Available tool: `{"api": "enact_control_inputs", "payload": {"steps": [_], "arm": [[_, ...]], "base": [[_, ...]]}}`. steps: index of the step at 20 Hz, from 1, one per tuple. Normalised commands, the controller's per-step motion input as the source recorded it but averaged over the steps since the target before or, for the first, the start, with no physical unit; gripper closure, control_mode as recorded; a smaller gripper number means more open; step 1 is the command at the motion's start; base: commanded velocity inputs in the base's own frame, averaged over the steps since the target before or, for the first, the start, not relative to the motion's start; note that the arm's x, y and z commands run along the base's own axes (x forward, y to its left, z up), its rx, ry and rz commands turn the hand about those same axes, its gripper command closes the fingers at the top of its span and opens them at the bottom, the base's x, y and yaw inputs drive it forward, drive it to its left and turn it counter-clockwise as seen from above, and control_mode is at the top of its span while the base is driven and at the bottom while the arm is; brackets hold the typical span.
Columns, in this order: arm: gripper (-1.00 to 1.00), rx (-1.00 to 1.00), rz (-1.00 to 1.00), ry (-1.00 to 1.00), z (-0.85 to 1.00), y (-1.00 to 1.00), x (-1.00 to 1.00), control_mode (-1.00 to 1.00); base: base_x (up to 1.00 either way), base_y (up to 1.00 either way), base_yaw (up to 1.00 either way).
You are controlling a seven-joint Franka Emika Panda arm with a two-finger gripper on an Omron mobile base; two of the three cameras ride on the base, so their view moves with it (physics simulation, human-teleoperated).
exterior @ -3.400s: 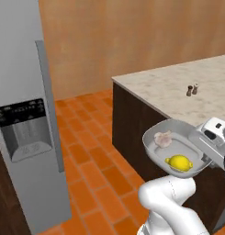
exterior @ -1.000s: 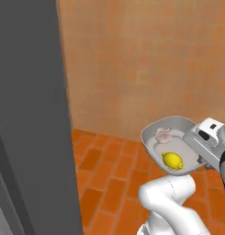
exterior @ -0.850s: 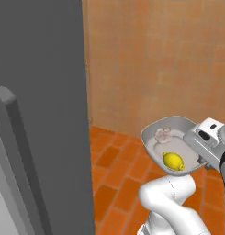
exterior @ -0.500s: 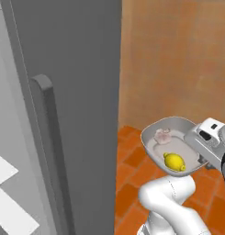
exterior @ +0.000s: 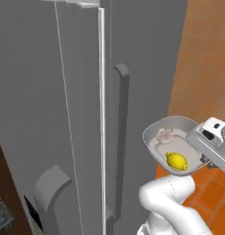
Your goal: Take the meat container that has the fish and place it on the second highest rack of the freezer. Then take the vegetable container that has the lemon and garlic and place it on the highest rack of the freezer.
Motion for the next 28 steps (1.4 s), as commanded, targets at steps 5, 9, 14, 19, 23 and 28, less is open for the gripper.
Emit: {"api": "enact_control_inputs", "payload": {"steps": [5,9,14,19,23,28], "arm": [[1.0,0.0,0.0,0.0,0.0,0.0,0.0,1.0],[1.0,0.0,0.0,0.0,0.0,0.0,0.0,1.0],[1.0,0.0,0.0,0.0,0.0,0.0,0.0,1.0],[1.0,0.0,0.0,0.0,0.0,0.0,0.0,1.0],[1.0,0.0,0.0,0.0,0.0,0.0,0.0,1.0],[1.0,-0.01,-0.03,-0.19,0.16,0.26,-0.08,-1.0]], "base": [[0.64,0.25,0.35],[0.25,0.12,0.63],[0.02,0.05,0.55],[0.1,0.12,0.47],[0.0,0.45,0.33],[0.0,0.24,0.06]]}}
